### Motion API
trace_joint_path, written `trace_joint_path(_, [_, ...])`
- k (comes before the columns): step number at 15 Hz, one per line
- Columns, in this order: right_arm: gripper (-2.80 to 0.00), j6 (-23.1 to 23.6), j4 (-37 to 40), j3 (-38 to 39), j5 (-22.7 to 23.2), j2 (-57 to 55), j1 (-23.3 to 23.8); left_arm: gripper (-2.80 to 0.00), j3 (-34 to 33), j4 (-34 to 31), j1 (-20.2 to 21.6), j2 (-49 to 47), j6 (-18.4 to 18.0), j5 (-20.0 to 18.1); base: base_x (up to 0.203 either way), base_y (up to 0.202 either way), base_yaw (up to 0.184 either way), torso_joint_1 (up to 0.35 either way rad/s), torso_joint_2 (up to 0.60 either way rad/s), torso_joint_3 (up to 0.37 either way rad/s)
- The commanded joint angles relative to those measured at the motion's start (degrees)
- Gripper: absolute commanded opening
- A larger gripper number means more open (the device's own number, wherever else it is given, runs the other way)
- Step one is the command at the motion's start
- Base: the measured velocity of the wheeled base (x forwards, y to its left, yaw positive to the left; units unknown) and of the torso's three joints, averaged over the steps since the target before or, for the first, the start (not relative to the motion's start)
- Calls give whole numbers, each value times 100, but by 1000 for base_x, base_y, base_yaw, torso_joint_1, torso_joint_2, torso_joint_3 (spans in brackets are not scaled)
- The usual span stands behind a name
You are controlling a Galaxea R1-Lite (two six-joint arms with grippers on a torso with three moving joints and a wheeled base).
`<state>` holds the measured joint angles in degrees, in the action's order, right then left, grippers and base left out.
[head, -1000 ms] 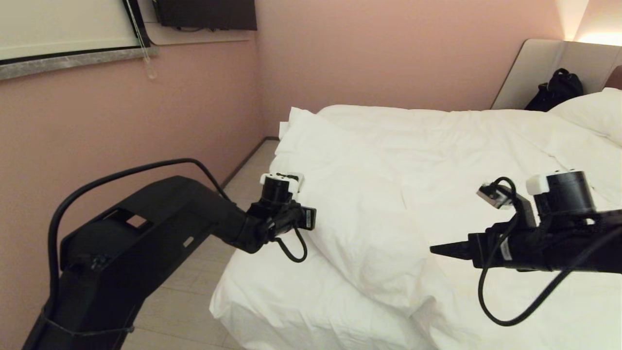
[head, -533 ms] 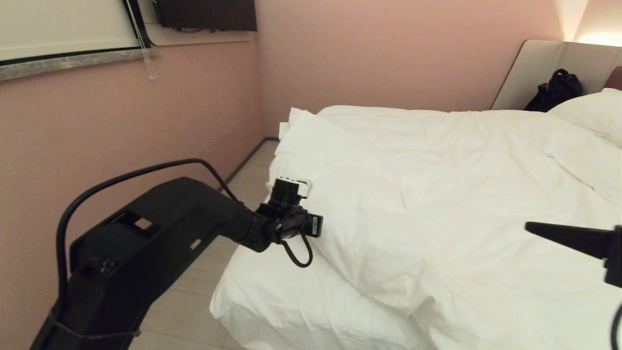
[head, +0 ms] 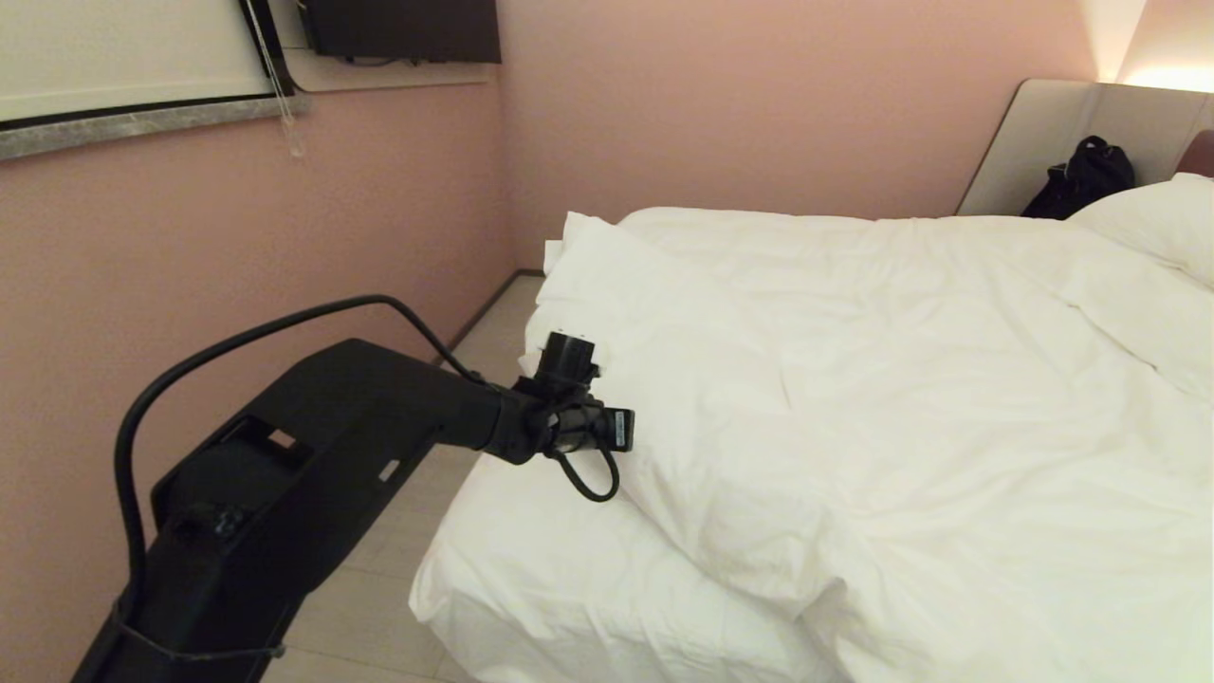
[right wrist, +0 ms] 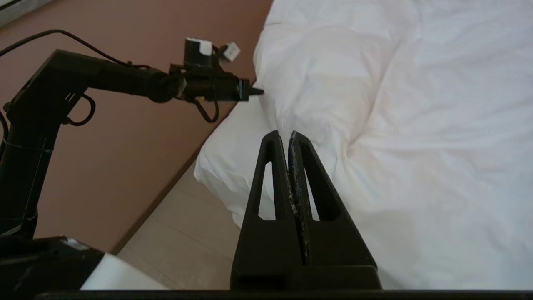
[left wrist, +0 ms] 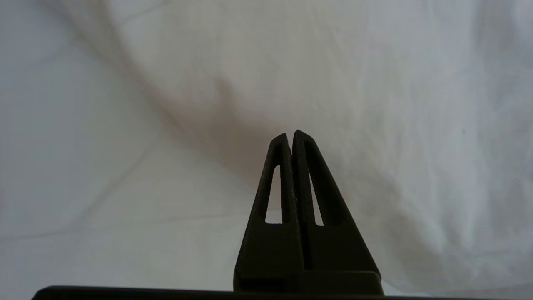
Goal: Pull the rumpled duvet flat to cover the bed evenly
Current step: Flatten the corners of the folded blanket
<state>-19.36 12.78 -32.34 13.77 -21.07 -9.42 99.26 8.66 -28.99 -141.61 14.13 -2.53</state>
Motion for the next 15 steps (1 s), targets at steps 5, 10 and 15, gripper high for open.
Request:
trace_joint_path(5, [-280,-770,1268,338,-299,481,-7,-280,1296,-975,-205,-643,-50,-23,0,0,0,0,0,0])
trace_joint_path(10, [-280,-774,1153,692,-313,481,-7,-280,1298,-674,-433,-1007,-540,-143,0,0,0,0,0,0])
trace_joint_path(15, [-280,-806,849,872,-261,481,-7,-280,1298,-417,-441,-979,-708,-133,0,0,0,0,0,0])
